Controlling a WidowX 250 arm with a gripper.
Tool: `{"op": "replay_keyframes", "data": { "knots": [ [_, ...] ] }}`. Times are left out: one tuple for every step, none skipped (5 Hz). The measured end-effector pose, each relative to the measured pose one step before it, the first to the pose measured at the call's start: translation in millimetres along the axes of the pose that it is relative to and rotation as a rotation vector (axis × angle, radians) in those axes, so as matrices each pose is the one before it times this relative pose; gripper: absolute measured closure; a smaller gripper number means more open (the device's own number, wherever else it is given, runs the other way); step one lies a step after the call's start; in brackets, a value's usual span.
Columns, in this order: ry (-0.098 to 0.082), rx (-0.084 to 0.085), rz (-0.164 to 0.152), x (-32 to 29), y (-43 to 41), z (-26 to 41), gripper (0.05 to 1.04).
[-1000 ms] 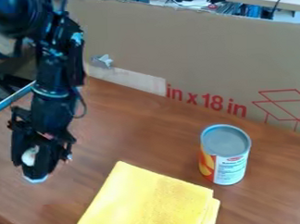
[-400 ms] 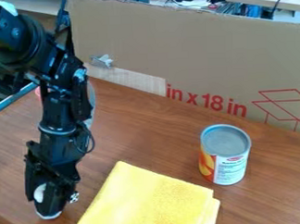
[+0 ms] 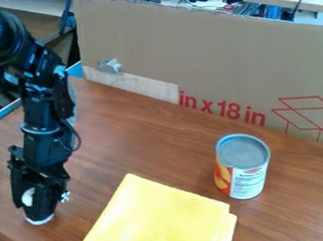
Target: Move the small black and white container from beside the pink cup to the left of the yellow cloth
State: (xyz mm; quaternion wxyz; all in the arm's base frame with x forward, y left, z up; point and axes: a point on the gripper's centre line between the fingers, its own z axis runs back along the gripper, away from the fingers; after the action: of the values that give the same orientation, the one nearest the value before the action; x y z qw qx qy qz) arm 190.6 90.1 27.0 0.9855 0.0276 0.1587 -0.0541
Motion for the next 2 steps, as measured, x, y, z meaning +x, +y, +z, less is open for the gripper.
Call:
{"op": "replay_keyframes", "data": {
  "knots": [
    [0.0056,0.0024,0.0027,-2.59,2.74,0.57,0.409],
    [-0.0152,-0.0212,-0.0261,-5.27,-5.65,5.66,0.122]
  ]
}}
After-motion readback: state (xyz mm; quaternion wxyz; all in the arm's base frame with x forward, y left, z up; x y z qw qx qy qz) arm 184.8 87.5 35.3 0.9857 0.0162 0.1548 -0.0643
